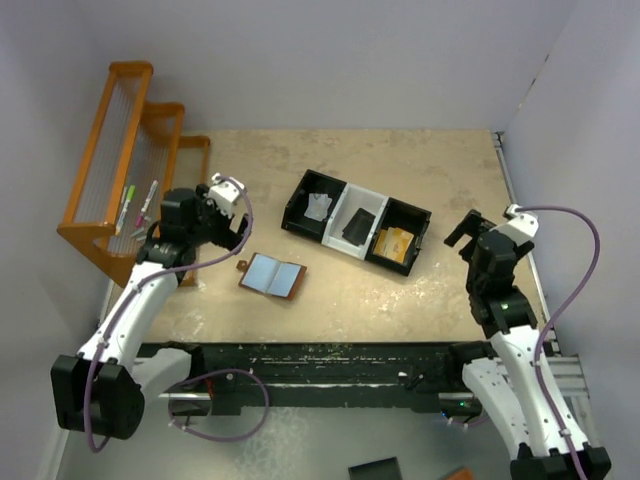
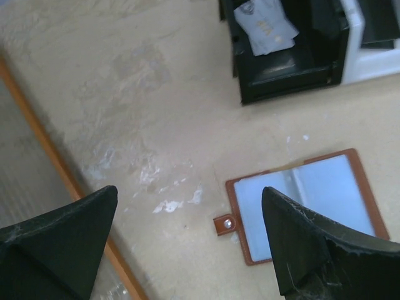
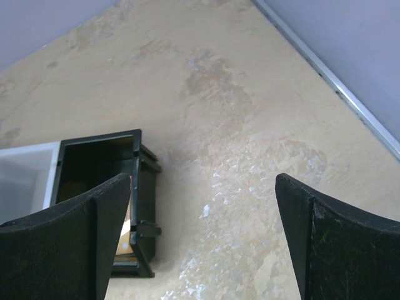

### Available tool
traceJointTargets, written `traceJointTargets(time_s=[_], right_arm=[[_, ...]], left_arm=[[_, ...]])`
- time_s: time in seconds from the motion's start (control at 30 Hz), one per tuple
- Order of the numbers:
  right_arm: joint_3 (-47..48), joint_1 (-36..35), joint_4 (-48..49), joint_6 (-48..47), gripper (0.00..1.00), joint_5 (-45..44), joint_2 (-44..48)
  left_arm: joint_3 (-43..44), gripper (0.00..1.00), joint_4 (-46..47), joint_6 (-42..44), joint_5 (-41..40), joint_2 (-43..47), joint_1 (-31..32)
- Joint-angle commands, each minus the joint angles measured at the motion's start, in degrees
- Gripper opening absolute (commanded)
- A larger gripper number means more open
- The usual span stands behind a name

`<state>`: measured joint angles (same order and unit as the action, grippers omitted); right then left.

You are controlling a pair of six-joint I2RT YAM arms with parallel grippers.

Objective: Take the credit cards out of the card holder

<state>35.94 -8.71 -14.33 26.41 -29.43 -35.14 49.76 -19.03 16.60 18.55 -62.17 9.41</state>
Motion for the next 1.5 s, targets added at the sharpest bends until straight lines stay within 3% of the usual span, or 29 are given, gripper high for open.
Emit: traceJointTargets(time_s=[0.0, 0.17, 0.3, 0.37, 0.47, 0.6, 0.73, 0.9, 1.03, 1.13, 1.2, 1.33, 1.47], right_arm=[[-3.7, 0.1, 12.3, 0.6, 1.00, -12.4, 0.1], [-15.3, 0.1, 30.2, -9.0, 1.00, -16.6, 6.0], [-25.5, 0.1, 45.3, -18.6, 1.00, -6.7, 12.0], [-29.2, 0.1, 50.2, -18.5, 1.00, -5.5, 11.8], [-29.9, 0.1, 53.1, -15.7, 1.00, -14.3, 9.2], [-20.0, 0.0, 36.4, -19.5, 1.00, -8.4, 9.8], [-17.5, 0.0, 24.5, -13.9, 1.00, -8.0, 10.7], [-23.3, 0.0, 28.3, -19.6, 1.00, -1.2, 16.5], [-25.5, 0.0, 26.6, -17.4, 1.00, -5.0, 20.1], [-27.3, 0.0, 28.4, -19.3, 1.00, -2.3, 22.1], [-28.0, 0.0, 29.8, -19.5, 1.00, -2.1, 21.1], [-28.9, 0.0, 34.1, -19.0, 1.00, -2.9, 14.9], [-30.3, 0.0, 39.0, -21.2, 1.00, 3.0, 10.2]], left_arm=[[-9.4, 1.00, 16.5, -3.4, -6.9, 2.6, -3.4], [-19.6, 0.99, 30.4, -7.8, -6.0, 3.6, -8.0], [-22.4, 0.99, 33.9, -9.1, -5.6, 1.3, -9.7], [-21.9, 0.99, 34.4, -10.6, -5.8, -0.6, -10.6], [-21.3, 0.99, 34.4, -12.5, -4.0, -2.0, -12.5], [-21.8, 0.99, 34.7, -12.9, -2.7, -1.2, -13.9], [-21.7, 0.99, 32.2, -13.2, -1.2, -0.2, -14.5], [-24.3, 0.99, 31.0, -13.6, 2.8, 5.9, -17.7], [-26.0, 0.99, 30.4, -13.9, 1.9, 9.8, -18.3], [-25.9, 0.99, 25.9, -13.3, 2.5, 11.4, -18.4], [-29.6, 0.99, 25.9, -12.3, 3.0, 13.5, -18.4], [-40.7, 0.99, 36.6, -13.3, 2.3, 21.4, -18.4], [-42.6, 0.99, 33.9, -12.5, 3.6, 28.0, -18.4]])
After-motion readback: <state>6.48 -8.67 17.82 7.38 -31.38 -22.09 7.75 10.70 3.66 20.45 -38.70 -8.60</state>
